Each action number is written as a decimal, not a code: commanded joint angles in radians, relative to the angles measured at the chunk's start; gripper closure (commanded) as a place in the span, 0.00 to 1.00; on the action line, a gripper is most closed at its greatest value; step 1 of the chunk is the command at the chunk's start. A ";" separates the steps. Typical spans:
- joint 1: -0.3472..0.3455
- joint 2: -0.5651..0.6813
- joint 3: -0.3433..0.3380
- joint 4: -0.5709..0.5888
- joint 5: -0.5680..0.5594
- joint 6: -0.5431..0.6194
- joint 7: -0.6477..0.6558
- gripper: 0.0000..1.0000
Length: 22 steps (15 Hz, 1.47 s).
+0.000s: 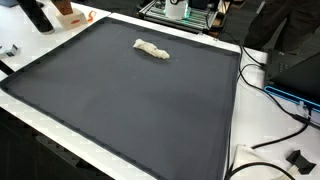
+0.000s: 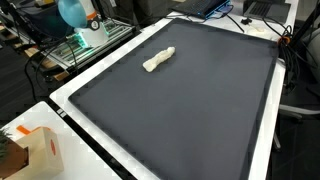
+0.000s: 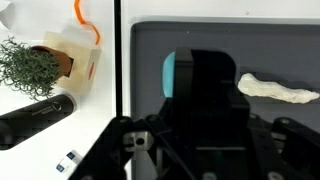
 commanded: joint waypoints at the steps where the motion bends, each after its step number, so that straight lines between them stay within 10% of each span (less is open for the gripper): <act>1: 0.005 0.001 -0.004 0.003 -0.001 -0.003 0.001 0.50; 7: 0.005 0.001 -0.004 0.003 -0.001 -0.003 0.001 0.50; 8: -0.013 0.005 0.001 0.004 -0.019 -0.012 0.070 0.75; 9: -0.008 0.020 -0.009 0.004 -0.001 0.001 0.049 0.75; 17: 0.039 0.203 -0.063 -0.049 0.357 0.270 -0.388 0.75; 22: 0.020 0.317 -0.045 -0.040 0.669 0.249 -0.646 0.75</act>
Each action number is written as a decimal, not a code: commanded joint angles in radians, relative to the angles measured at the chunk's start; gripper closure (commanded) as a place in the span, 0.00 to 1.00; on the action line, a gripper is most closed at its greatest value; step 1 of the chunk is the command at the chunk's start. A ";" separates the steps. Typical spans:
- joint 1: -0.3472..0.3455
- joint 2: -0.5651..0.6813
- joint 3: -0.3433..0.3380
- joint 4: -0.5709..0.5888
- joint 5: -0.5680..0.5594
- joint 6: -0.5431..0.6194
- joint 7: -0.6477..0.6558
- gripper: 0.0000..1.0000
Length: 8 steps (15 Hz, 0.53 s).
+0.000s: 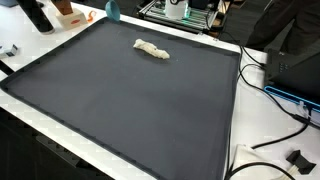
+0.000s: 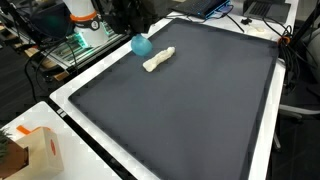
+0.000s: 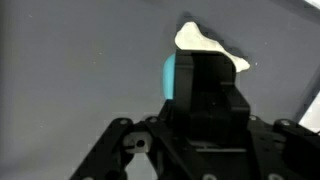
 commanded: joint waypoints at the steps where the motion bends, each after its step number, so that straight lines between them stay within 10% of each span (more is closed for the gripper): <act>1: -0.015 0.070 0.003 0.006 0.208 -0.036 -0.188 0.75; 8: -0.058 0.200 0.031 0.026 0.421 -0.261 -0.308 0.75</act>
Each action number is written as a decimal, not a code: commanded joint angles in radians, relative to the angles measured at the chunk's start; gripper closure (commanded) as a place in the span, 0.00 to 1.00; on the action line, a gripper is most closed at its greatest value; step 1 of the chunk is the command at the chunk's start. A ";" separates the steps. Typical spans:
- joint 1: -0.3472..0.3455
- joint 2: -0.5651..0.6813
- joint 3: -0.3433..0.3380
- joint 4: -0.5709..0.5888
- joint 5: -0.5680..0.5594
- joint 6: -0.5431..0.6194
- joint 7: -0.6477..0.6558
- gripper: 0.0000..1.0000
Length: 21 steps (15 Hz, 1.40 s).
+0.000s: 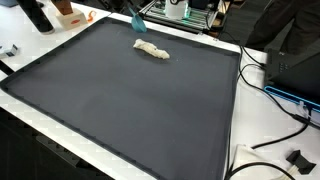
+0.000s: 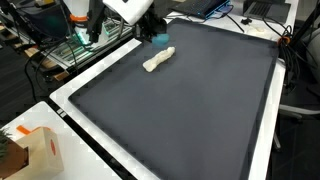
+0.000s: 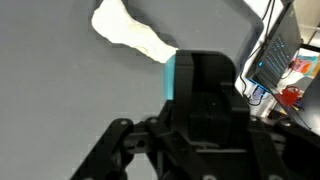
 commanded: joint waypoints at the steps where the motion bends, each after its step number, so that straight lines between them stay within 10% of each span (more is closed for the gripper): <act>1: -0.038 0.070 0.023 0.024 0.064 -0.115 -0.023 0.75; 21: -0.100 0.207 0.022 0.067 0.207 -0.317 0.243 0.75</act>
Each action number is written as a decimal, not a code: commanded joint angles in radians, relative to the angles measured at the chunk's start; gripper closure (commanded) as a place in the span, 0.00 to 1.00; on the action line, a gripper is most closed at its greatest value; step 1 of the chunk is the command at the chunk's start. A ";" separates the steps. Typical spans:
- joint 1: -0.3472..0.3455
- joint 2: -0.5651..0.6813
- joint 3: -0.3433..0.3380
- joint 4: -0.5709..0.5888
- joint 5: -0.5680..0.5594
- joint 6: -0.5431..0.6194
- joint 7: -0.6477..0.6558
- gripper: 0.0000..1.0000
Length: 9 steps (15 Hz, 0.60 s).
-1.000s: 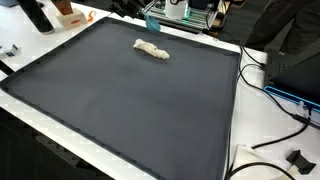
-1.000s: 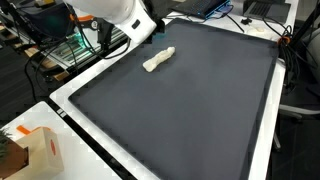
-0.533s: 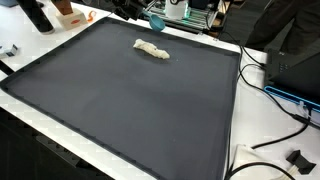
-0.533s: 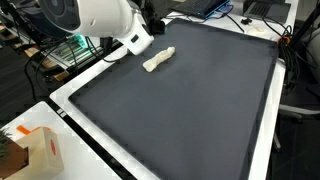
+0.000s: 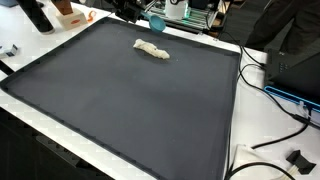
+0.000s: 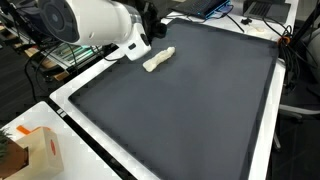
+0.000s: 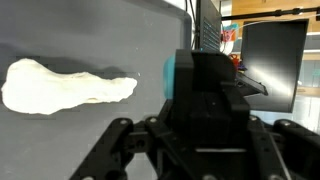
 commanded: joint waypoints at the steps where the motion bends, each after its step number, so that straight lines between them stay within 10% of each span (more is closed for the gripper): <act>1: -0.020 0.004 0.004 0.012 0.017 -0.033 0.095 0.75; 9: -0.021 -0.049 -0.003 -0.024 0.040 0.004 0.318 0.75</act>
